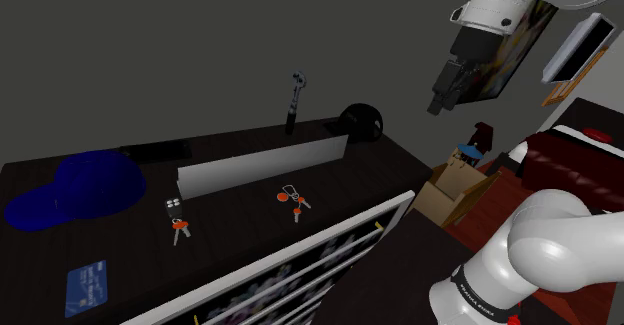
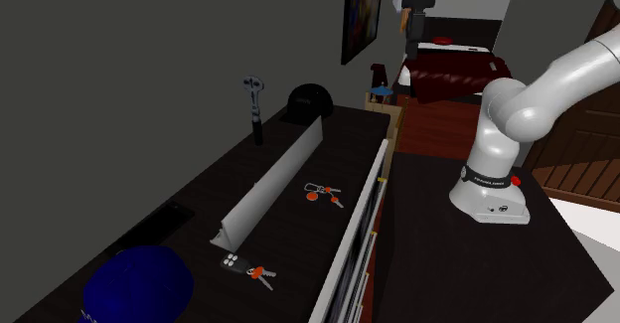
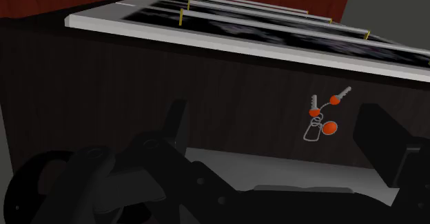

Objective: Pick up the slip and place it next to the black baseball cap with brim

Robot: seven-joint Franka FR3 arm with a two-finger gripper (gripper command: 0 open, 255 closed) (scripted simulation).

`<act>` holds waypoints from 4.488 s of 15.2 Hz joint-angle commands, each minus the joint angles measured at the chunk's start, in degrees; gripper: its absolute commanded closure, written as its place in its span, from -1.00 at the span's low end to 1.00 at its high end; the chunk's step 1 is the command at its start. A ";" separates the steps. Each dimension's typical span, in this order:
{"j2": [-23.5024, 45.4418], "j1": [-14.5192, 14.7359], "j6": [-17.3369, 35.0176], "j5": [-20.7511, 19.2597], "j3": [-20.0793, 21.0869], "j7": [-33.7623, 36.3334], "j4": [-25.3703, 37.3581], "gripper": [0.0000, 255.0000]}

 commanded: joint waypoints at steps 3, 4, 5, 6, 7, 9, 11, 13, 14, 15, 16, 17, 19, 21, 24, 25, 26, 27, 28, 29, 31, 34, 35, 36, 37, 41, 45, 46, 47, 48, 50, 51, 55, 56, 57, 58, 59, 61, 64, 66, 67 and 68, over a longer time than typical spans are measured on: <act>0.85 0.59 4.02 0.73 1.14 0.33 -2.73 -1.00; 1.40 0.90 6.06 1.10 1.72 0.49 -3.99 -1.00; 2.05 1.22 8.12 1.46 2.30 0.65 -5.18 -1.00; 2.78 1.55 10.19 1.82 2.89 0.80 -6.29 -1.00; 3.61 1.86 12.28 2.18 3.49 0.95 -7.33 -1.00; 5.54 2.52 16.52 2.86 4.71 1.25 -9.18 -1.00; 7.84 3.16 20.82 3.51 5.94 1.54 -10.72 -1.00; 10.52 3.82 25.17 4.07 7.16 1.87 -11.93 -1.00; 11.99 4.12 27.35 4.33 7.79 2.04 -12.41 -1.00; 13.55 4.41 29.53 4.56 8.41 2.21 -12.80 -1.00; 15.19 4.68 31.71 4.75 9.04 2.40 -13.11 -1.00; 16.91 4.93 33.89 4.91 9.68 2.59 -13.33 -1.00; 20.59 5.39 38.20 5.10 10.95 3.04 -13.51 -1.00; 24.53 5.76 42.43 5.04 12.20 3.60 -13.35 -1.00; 30.88 6.13 48.53 4.37 14.06 4.74 -12.45 -1.00; 33.10 6.20 50.48 3.95 14.67 5.22 -11.99 -1.00; 35.35 6.25 52.37 3.41 15.26 5.78 -11.44 -1.00; 37.63 6.28 54.20 2.74 15.83 6.41 -10.81 -1.00; 39.95 6.33 55.97 1.93 16.35 7.13 -10.10 -1.00; 42.29 6.40 57.67 0.96 16.81 7.94 -9.31 -1.00; 45.11 6.51 59.94 -0.31 17.16 8.94 -8.68 -1.00; 47.30 6.51 62.40 -1.21 17.19 9.61 -9.02 -1.00; 48.05 6.51 63.21 -1.55 17.19 9.85 -9.10 -1.00; 48.82 6.51 64.02 -1.91 17.18 10.11 -9.17 -1.00; 49.59 6.53 64.83 -2.29 17.15 10.38 -9.23 -1.00; 50.04 6.55 65.29 -2.52 17.12 10.54 -9.26 -1.00; 50.03 6.55 65.28 -2.51 17.12 10.54 -9.25 -1.00; 50.03 6.55 65.28 -2.51 17.12 10.54 -9.25 -1.00; 50.03 6.55 65.28 -2.51 17.12 10.54 -9.25 1.00; 50.03 6.55 65.28 -2.51 17.12 10.54 -9.25 1.00; 49.98 6.55 65.18 -2.48 17.13 10.53 -9.21 1.00; 50.21 6.60 65.21 -2.63 17.16 10.72 -9.03 1.00; 49.93 6.69 65.22 -2.50 17.25 10.81 -9.29 1.00; 50.04 6.60 65.29 -2.51 17.07 10.54 -9.26 1.00; 49.32 6.61 64.47 -2.16 17.08 10.30 -9.13 1.00; 48.61 6.61 63.64 -1.82 17.11 10.08 -9.00 1.00; 47.91 6.61 62.82 -1.51 17.14 9.87 -8.84 1.00; 46.55 6.61 61.16 -0.93 17.15 9.49 -8.50 1.00; 44.60 6.64 58.65 -0.19 17.12 8.99 -7.88 1.00; 43.38 6.67 56.98 0.23 17.06 8.71 -7.40 1.00; 42.78 6.68 56.15 0.42 17.03 8.59 -7.14 1.00; 42.21 6.69 55.31 0.60 17.00 8.47 -6.87 1.00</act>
